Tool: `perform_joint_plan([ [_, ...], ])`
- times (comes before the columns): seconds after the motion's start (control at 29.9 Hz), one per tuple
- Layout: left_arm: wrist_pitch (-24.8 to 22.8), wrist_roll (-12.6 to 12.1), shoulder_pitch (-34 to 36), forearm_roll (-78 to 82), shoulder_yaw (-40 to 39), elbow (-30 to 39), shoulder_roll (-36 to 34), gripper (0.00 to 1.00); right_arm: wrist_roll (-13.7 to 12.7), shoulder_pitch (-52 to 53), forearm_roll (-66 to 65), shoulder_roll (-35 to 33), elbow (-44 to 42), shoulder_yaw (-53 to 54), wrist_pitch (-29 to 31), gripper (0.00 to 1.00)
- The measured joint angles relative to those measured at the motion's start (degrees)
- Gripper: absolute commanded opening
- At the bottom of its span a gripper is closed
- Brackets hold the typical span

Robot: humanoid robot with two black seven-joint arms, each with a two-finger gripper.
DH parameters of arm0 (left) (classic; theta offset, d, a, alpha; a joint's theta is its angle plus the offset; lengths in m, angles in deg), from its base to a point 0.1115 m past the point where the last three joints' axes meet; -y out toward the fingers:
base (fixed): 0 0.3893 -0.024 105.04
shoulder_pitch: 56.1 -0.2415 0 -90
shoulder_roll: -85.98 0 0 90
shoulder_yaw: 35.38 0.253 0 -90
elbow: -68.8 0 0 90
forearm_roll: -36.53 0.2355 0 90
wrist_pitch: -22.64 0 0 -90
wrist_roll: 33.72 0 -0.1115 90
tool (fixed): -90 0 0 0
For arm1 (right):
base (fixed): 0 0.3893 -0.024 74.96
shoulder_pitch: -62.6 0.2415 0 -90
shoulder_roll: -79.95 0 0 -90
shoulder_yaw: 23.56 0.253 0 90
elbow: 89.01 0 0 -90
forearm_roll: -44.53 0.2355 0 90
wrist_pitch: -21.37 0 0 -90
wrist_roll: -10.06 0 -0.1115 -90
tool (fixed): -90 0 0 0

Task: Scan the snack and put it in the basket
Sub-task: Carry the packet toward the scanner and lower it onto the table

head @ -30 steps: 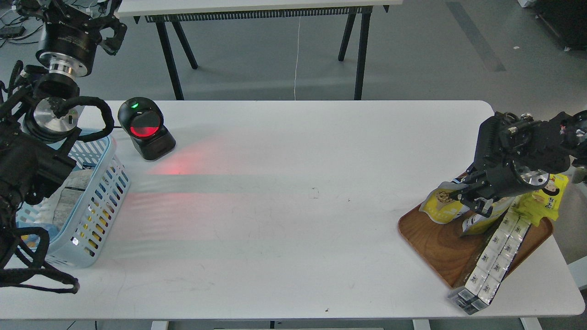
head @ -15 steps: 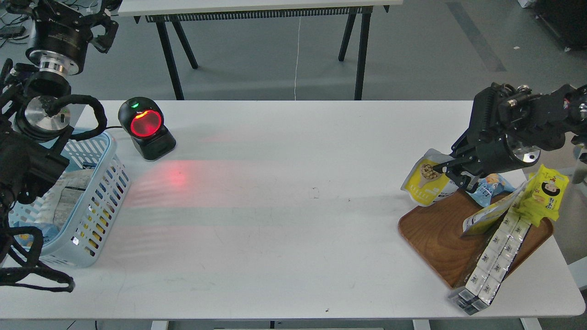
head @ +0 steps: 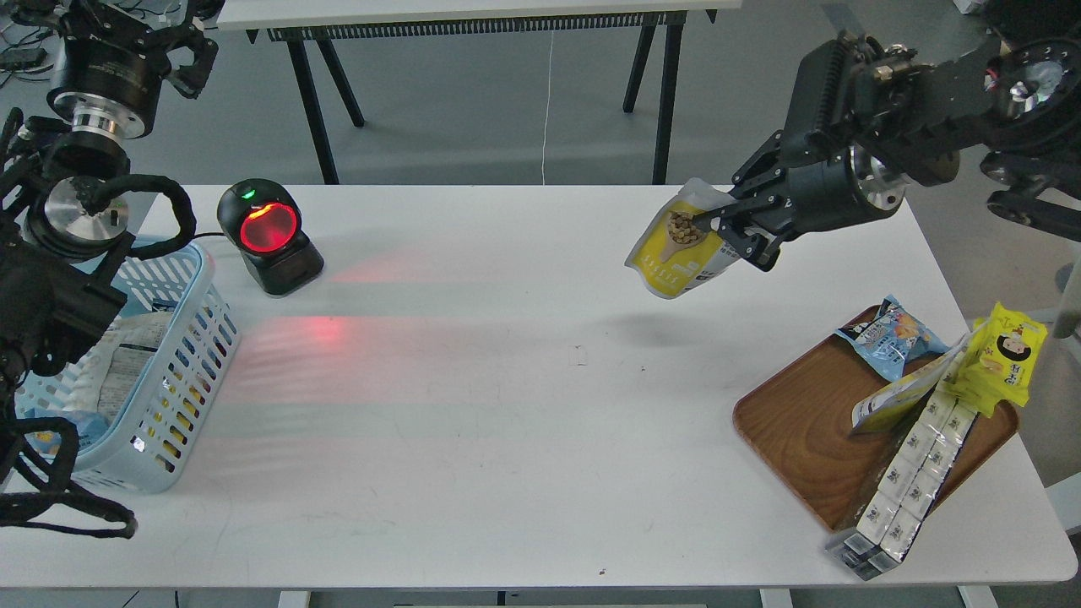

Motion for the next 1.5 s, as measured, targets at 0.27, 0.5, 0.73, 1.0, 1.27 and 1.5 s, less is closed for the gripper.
perform_joint_plan([
  [0.27, 0.0, 0.0, 0.0, 0.0, 0.1, 0.0, 0.1, 1.00, 0.0, -0.3, 1.8, 10.2, -4.2, 1.5, 0.2, 0.00],
  [0.5, 0.0, 0.1, -0.2, 0.0, 0.1, 0.0, 0.1, 1.00, 0.0, -2.1, 2.0, 19.9, -11.0, 2.0, 0.2, 0.00],
  [0.73, 0.0, 0.1, -0.2, 0.0, 0.0, 0.0, 0.0, 1.00, 0.0, -5.4, 2.0, 27.5, -16.6, 2.5, 0.1, 0.00],
  [1.0, 0.0, 0.2, -0.5, 0.0, 0.0, 0.0, -0.1, 1.00, 0.0, -9.5, 1.9, 34.1, -22.5, 2.6, 0.1, 0.00],
  [1.27, 0.0, 0.2, -1.0, 0.0, 0.0, 0.0, -0.1, 1.00, 0.0, -10.3, 1.2, 37.9, -24.6, 1.6, 0.1, 0.02],
  [1.5, 0.0, 0.2, -1.1, 0.0, 0.0, 0.0, 0.0, 1.00, 0.0, -10.3, 1.0, 38.1, -25.0, 1.2, 0.2, 0.08],
])
